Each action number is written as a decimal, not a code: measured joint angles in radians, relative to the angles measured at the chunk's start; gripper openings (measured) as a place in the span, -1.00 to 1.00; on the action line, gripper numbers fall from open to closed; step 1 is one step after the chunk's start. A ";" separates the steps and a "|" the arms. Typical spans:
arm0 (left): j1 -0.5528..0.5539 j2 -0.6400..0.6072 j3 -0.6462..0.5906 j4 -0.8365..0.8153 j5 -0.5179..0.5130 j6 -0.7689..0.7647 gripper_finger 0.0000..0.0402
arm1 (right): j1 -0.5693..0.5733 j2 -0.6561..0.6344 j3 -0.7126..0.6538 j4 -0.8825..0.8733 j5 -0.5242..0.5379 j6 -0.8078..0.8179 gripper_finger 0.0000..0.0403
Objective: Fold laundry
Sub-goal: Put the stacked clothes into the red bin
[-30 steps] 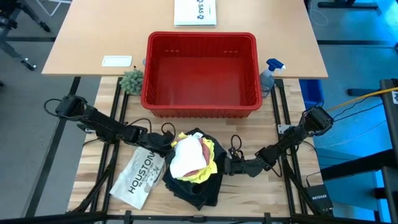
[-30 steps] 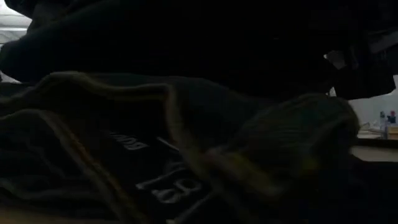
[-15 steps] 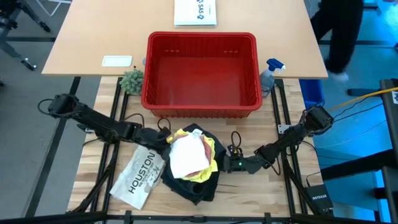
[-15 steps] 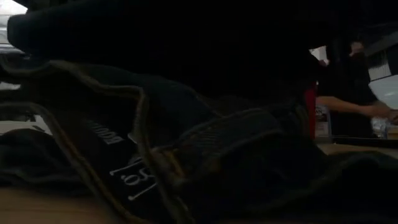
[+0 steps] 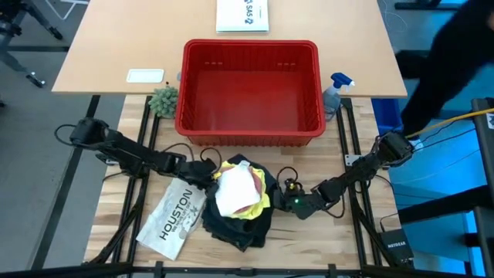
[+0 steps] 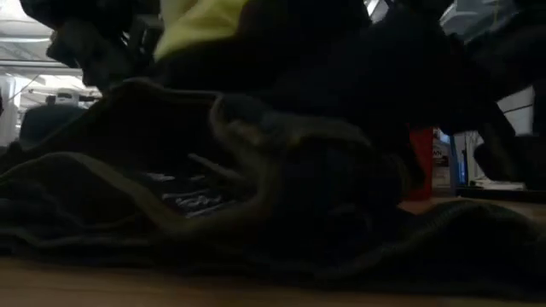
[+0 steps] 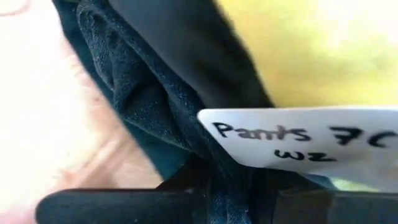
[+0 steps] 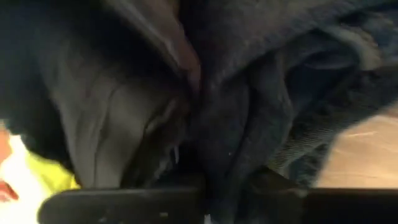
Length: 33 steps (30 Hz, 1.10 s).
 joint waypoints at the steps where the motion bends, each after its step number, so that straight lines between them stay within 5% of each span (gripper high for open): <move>1: 0.006 0.018 0.000 0.002 0.008 0.011 -0.78 | 0.000 0.000 0.000 -0.019 -0.008 0.006 -0.80; 8: 0.045 0.052 -0.001 0.009 0.053 0.026 -0.77 | 0.035 -0.002 -0.005 -0.176 -0.003 0.041 0.00; 14: 0.053 0.052 -0.002 -0.016 0.089 0.042 -0.75 | 0.162 -0.002 -0.056 -0.238 0.145 0.220 0.49; 19: 0.056 0.052 -0.003 -0.014 0.114 0.034 -0.73 | 0.132 -0.002 -0.056 -0.280 0.126 0.209 0.54; 27: 0.063 0.043 -0.006 -0.030 0.199 -0.021 -0.28 | 0.004 -0.003 -0.055 -0.275 0.082 0.048 0.55; 33: 0.067 0.043 -0.006 -0.043 0.200 0.004 -0.22 | -0.048 0.002 -0.090 -0.117 0.016 -0.119 0.55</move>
